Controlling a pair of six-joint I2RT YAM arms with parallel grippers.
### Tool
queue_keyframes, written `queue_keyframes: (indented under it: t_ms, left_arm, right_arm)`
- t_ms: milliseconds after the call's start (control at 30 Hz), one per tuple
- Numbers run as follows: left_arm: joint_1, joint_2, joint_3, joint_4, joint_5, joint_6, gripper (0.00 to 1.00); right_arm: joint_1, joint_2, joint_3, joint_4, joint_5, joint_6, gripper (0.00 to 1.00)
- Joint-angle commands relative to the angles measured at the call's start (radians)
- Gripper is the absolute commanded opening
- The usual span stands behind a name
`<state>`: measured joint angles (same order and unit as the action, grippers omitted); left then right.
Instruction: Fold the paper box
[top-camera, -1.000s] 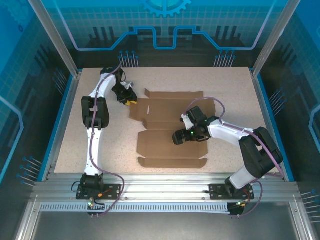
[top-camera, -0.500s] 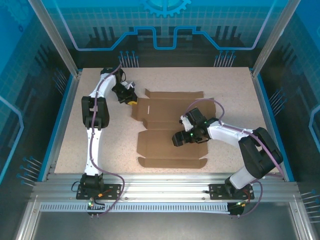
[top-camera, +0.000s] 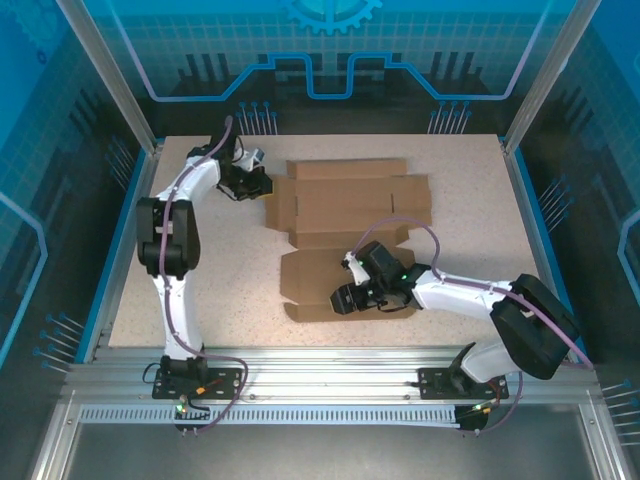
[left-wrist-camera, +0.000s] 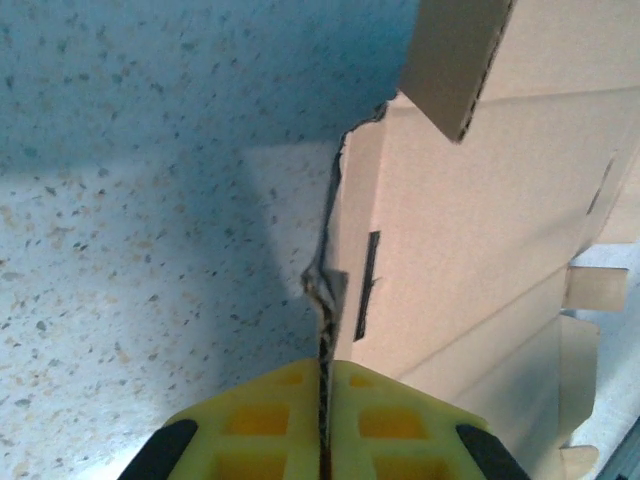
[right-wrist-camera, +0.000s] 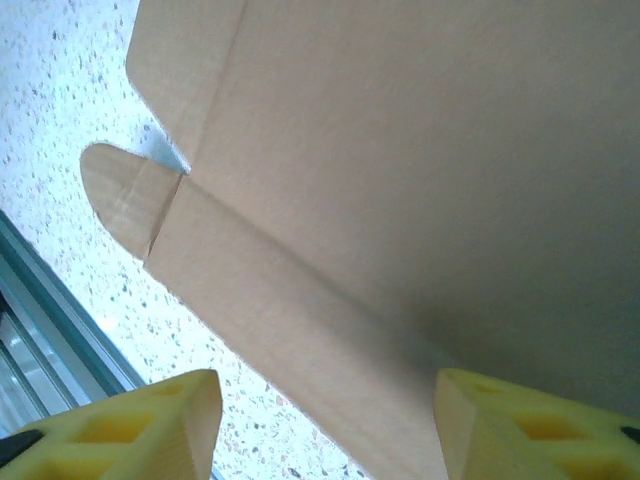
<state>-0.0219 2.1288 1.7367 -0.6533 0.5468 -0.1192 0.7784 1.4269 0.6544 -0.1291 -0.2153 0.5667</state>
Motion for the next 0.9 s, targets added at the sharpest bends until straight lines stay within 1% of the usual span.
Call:
queue_keyframes:
  t_ms: [0, 67, 133, 267, 367, 467, 633, 833, 867]
  left_arm:
    - [-0.017, -0.116, -0.139, 0.258, 0.003, -0.057, 0.08]
    - [-0.032, -0.162, -0.214, 0.328, -0.016, -0.059, 0.09]
    - [-0.050, -0.198, -0.262, 0.362, -0.047, -0.047, 0.09]
    - [-0.095, -0.284, -0.395, 0.456, -0.138, -0.039, 0.09]
    - [-0.115, -0.354, -0.493, 0.539, -0.176, -0.040, 0.09]
    - [-0.135, -0.411, -0.567, 0.581, -0.204, -0.043, 0.09]
    - [-0.170, -0.467, -0.658, 0.632, -0.241, -0.053, 0.10]
    - [-0.203, -0.539, -0.783, 0.661, -0.402, -0.031, 0.10]
    - [-0.204, -0.552, -0.804, 0.671, -0.409, -0.037, 0.10]
  right_arm:
    - [0.049, 0.014, -0.020, 0.101, 0.124, 0.108, 0.53]
    - [0.073, 0.033, -0.015, 0.104, 0.185, 0.131, 0.51]
    - [0.082, 0.058, -0.014, 0.114, 0.216, 0.149, 0.49]
    - [0.091, 0.116, -0.006, 0.132, 0.237, 0.169, 0.45]
    - [0.100, 0.150, 0.000, 0.136, 0.253, 0.173, 0.44]
    - [0.115, 0.179, 0.001, 0.139, 0.263, 0.184, 0.42]
    - [0.142, 0.214, 0.004, 0.164, 0.261, 0.212, 0.41]
    - [0.160, 0.218, 0.005, 0.177, 0.275, 0.245, 0.39]
    - [0.165, 0.216, 0.005, 0.179, 0.278, 0.251, 0.39]
